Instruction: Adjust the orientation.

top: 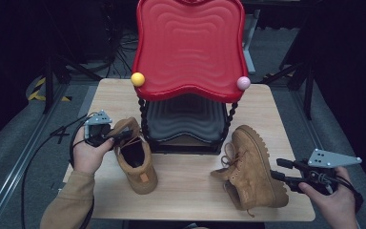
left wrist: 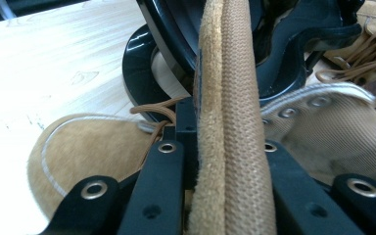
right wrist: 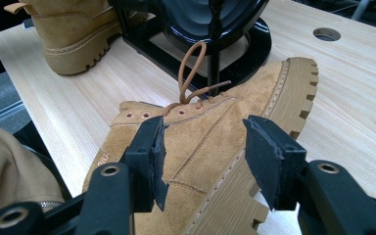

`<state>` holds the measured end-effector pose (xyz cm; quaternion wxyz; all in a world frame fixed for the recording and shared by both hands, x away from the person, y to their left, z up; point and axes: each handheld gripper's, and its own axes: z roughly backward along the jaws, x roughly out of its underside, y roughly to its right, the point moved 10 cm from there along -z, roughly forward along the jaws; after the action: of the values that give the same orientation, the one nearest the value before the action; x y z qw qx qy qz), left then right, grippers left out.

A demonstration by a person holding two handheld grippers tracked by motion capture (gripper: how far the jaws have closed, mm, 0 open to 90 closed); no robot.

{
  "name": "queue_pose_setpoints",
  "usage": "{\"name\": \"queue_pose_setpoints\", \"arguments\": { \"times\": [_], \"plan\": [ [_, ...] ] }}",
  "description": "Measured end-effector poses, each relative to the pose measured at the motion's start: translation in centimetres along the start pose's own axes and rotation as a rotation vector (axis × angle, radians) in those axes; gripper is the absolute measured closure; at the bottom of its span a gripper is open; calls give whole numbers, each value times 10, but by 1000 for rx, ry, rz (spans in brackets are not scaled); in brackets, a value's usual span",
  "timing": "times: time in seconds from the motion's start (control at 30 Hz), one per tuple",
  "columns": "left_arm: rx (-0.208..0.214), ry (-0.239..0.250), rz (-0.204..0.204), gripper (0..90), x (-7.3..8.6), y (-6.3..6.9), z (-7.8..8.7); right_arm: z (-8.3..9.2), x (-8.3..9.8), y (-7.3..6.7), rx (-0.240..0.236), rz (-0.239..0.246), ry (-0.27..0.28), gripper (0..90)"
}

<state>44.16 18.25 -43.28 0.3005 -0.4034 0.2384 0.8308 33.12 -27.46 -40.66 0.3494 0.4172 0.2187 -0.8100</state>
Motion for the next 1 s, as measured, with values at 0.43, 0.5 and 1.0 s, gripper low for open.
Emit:
{"name": "queue_pose_setpoints", "arguments": {
  "times": [0.43,0.5,1.0],
  "plan": [
    [-23,35,-38,824,-16,10,37,-5,-8,-1,-14,9,9,504],
    [-11,39,-40,823,-19,11,44,-5,-9,0,-13,13,10,504],
    [63,75,-150,823,-61,26,89,-6,-11,2,-18,10,17,501]
  ]
}}
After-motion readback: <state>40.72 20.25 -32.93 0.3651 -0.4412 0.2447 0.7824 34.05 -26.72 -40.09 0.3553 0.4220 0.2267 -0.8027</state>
